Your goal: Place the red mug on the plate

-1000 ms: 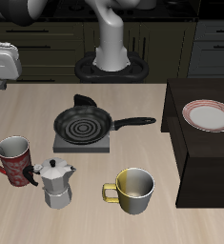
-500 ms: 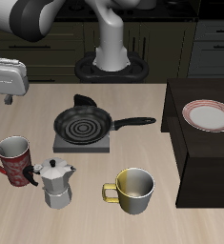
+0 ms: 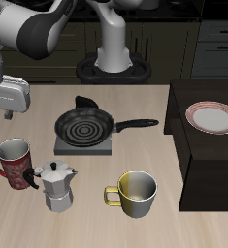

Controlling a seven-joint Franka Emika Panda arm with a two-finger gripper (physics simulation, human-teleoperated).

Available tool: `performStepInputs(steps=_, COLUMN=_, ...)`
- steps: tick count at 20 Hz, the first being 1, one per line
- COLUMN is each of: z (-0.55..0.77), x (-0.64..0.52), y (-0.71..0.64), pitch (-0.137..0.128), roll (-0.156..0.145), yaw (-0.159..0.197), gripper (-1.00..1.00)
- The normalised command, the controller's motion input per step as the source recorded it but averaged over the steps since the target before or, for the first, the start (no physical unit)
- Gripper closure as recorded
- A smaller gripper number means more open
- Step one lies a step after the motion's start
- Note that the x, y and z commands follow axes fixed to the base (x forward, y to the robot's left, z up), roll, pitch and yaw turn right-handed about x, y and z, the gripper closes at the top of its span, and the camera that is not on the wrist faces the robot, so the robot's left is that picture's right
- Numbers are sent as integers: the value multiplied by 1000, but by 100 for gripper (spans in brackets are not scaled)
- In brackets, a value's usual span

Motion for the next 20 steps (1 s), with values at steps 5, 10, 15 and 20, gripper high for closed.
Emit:
performStepInputs(steps=5, z=-356, x=31, y=-80, pitch=-5, roll=-49, yaw=-90, gripper=-100)
performStepInputs(steps=10, z=-249, x=46, y=-61, pitch=-13, roll=-4, yaw=-22, gripper=-100)
performStepInputs(steps=15, z=-297, x=5, y=-79, pitch=-14, roll=-12, yaw=-29, gripper=-100)
performStepInputs(steps=20, z=-403, x=5, y=58, pitch=6, roll=16, yaw=-13, gripper=-100)
